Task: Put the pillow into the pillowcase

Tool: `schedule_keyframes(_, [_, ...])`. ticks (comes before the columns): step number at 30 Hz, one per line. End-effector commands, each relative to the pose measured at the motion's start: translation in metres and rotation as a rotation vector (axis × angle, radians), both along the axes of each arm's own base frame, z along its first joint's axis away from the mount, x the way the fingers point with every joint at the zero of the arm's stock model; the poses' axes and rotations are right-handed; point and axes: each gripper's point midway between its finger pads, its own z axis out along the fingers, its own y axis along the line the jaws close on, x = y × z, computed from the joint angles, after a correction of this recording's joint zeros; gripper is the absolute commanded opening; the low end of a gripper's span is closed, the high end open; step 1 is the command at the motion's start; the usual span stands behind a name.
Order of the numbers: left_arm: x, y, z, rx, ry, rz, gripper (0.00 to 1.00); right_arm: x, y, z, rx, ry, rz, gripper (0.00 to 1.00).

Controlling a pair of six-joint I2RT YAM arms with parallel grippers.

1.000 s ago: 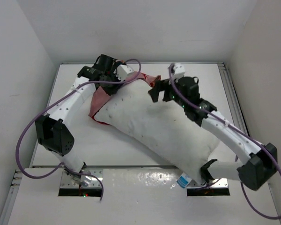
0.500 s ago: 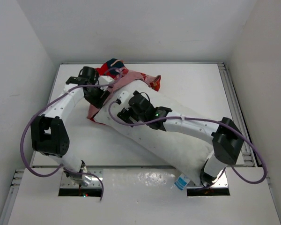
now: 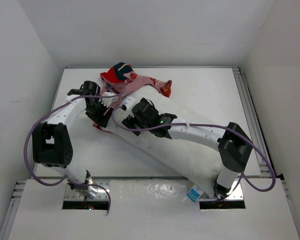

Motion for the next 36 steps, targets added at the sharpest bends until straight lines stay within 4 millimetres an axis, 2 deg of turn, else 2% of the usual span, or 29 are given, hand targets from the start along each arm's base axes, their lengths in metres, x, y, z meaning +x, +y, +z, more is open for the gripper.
schedule_keyframes(1, [0.010, 0.007, -0.001, 0.006, -0.035, 0.003, 0.63, -0.013, -0.009, 0.004, 0.051, 0.052, -0.044, 0.99])
schedule_keyframes(2, [0.011, 0.009, -0.002, 0.008, -0.040, 0.009, 0.64, -0.015, -0.011, 0.011, 0.076, 0.050, -0.052, 0.99])
schedule_keyframes(9, [0.008, 0.009, -0.032, 0.063, -0.029, 0.040, 0.65, -0.021, -0.022, 0.021, 0.080, 0.035, -0.080, 0.99])
schedule_keyframes(13, [0.005, 0.009, -0.047, 0.062, -0.019, 0.059, 0.65, -0.024, -0.026, 0.025, 0.094, 0.033, -0.085, 0.99])
schedule_keyframes(16, [0.011, 0.008, -0.054, 0.058, -0.032, 0.078, 0.65, -0.026, -0.028, 0.025, 0.106, 0.029, -0.089, 0.99])
schedule_keyframes(18, [0.012, 0.006, -0.058, 0.049, -0.028, 0.092, 0.61, -0.028, -0.027, 0.021, 0.123, 0.042, -0.094, 0.99])
schedule_keyframes(21, [0.012, 0.002, -0.062, 0.034, -0.016, 0.099, 0.34, -0.029, -0.024, 0.019, 0.134, 0.057, -0.094, 0.99])
schedule_keyframes(22, [0.012, 0.001, -0.060, 0.028, -0.021, 0.096, 0.27, -0.029, -0.022, 0.018, 0.136, 0.062, -0.092, 0.99])
schedule_keyframes(23, [0.010, -0.001, -0.060, 0.020, -0.023, 0.093, 0.12, -0.028, -0.020, 0.019, 0.145, 0.066, -0.098, 0.99])
schedule_keyframes(25, [0.010, -0.002, -0.053, 0.009, -0.039, 0.098, 0.00, -0.027, -0.018, 0.023, 0.167, 0.068, -0.106, 0.99])
schedule_keyframes(27, [0.012, -0.004, -0.044, -0.005, -0.059, 0.095, 0.00, -0.027, -0.012, 0.027, 0.202, 0.066, -0.098, 0.99])
schedule_keyframes(31, [0.020, -0.003, -0.012, -0.011, -0.144, 0.111, 0.00, -0.026, 0.002, 0.026, 0.241, 0.083, -0.049, 0.99])
schedule_keyframes(33, [0.023, -0.005, 0.000, -0.022, -0.173, 0.118, 0.00, -0.024, 0.010, 0.022, 0.235, 0.103, -0.031, 0.99])
schedule_keyframes(36, [0.019, -0.007, 0.014, -0.036, -0.164, 0.132, 0.00, -0.017, 0.019, 0.016, 0.237, 0.124, -0.029, 0.96])
